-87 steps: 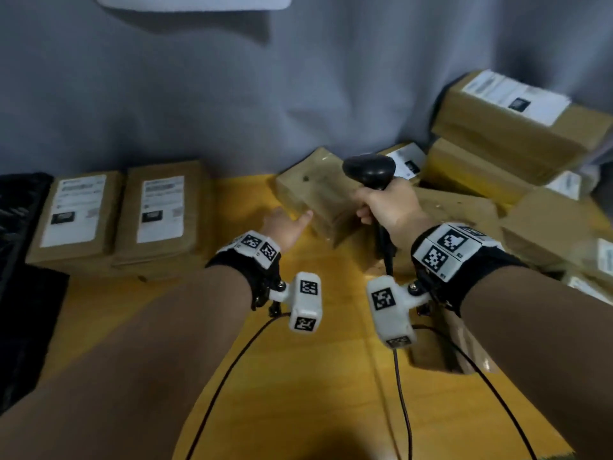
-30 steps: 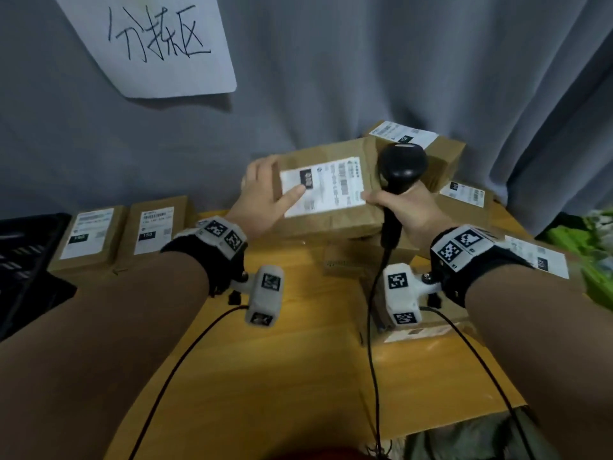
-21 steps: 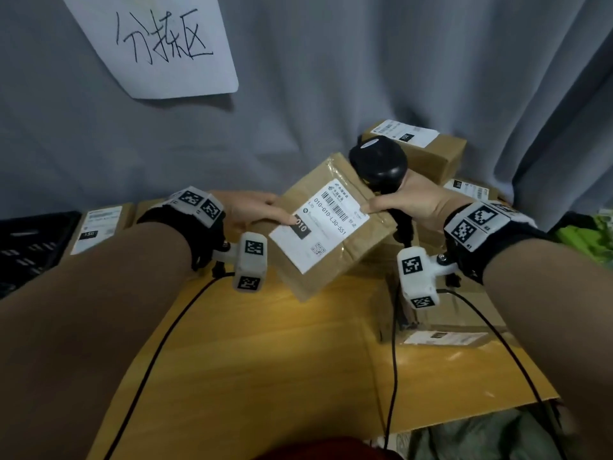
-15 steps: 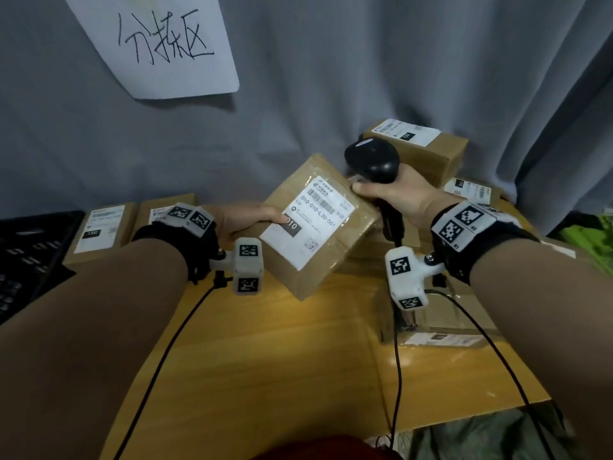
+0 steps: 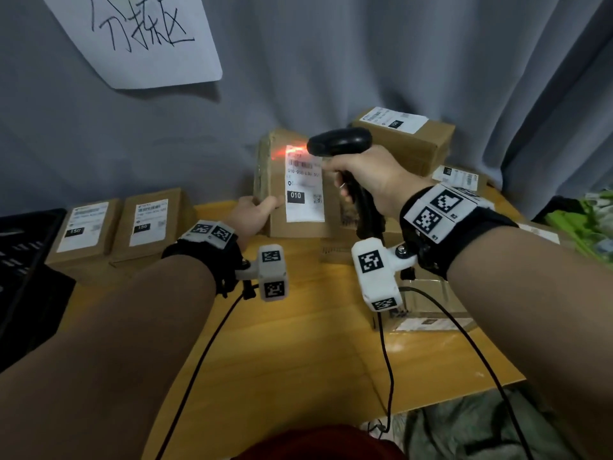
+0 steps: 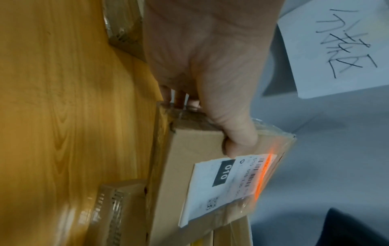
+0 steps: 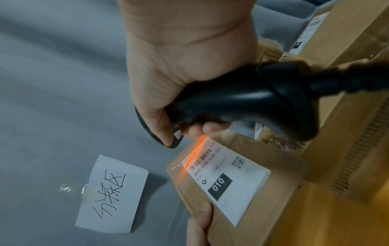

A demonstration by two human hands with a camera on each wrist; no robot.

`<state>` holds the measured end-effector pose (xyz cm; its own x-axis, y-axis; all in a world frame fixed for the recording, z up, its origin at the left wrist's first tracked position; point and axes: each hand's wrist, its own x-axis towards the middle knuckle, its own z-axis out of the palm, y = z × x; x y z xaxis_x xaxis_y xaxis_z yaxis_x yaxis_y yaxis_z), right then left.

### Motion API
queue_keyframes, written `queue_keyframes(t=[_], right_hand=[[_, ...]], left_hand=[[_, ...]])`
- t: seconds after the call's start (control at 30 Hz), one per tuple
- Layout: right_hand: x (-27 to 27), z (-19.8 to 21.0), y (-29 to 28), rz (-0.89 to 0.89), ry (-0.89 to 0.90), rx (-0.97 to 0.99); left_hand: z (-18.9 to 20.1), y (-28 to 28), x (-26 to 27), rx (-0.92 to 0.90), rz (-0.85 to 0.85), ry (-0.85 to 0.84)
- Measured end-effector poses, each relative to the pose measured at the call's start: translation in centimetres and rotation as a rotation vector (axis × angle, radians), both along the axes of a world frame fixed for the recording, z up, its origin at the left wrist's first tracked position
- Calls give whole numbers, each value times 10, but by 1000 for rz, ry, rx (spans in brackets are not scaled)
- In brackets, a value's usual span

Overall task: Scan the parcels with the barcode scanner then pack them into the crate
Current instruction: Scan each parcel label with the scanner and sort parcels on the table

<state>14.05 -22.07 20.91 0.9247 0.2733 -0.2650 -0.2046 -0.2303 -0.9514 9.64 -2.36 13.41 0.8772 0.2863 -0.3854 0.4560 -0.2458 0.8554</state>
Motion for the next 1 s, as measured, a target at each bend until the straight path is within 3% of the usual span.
queue_keyframes(t=[0.23, 1.0], right_hand=[[-12, -8, 0, -83, 89, -57], [-23, 3, 20, -21, 96, -42]], left_hand=[[-9, 7, -10, -63, 21, 5], [-19, 11, -13, -175, 84, -83]])
